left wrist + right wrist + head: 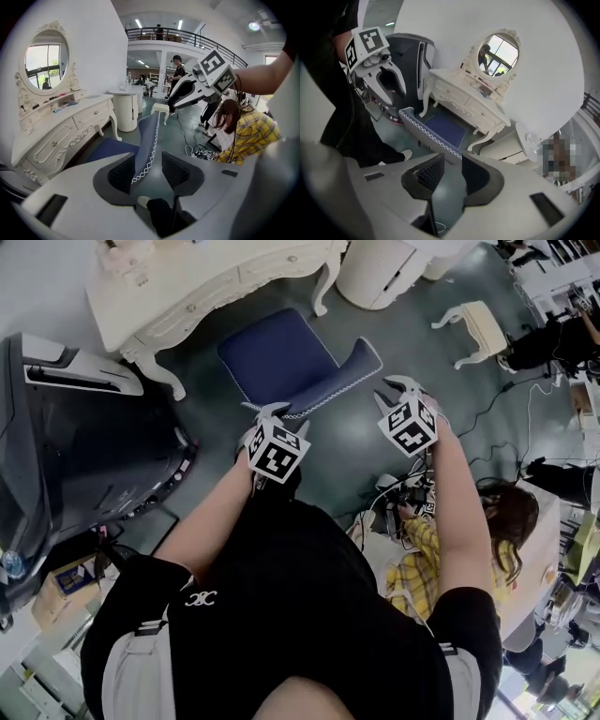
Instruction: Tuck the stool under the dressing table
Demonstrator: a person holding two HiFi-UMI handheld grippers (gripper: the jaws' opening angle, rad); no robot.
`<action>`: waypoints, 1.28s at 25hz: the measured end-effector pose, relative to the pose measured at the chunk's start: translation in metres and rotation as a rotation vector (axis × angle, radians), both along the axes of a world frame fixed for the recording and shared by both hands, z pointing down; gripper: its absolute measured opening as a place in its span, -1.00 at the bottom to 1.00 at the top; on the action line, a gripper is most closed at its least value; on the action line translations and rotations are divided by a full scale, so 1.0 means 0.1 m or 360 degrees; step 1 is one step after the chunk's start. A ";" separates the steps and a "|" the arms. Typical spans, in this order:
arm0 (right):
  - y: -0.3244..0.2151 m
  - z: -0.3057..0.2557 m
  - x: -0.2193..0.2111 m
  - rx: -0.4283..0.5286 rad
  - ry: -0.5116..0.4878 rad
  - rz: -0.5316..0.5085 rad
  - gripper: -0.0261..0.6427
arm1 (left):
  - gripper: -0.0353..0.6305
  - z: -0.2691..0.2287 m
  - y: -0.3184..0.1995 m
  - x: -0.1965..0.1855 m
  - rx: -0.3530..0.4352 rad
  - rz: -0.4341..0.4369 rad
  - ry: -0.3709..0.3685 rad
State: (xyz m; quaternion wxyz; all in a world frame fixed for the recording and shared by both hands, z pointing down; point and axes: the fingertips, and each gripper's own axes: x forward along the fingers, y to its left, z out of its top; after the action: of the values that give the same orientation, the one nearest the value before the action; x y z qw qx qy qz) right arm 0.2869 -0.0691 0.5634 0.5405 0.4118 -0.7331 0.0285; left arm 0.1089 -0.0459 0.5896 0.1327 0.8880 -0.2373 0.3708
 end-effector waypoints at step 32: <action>-0.69 0.71 0.28 -0.0094 0.0484 -0.0473 -0.58 | -0.59 0.34 -0.17 0.09 -0.0311 0.0031 -0.0101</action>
State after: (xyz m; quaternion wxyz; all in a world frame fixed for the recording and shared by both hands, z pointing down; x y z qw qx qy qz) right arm 0.3148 -0.1382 0.6348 0.6550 0.2827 -0.6946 -0.0926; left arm 0.1180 -0.0629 0.6240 0.2074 0.8609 -0.1956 0.4214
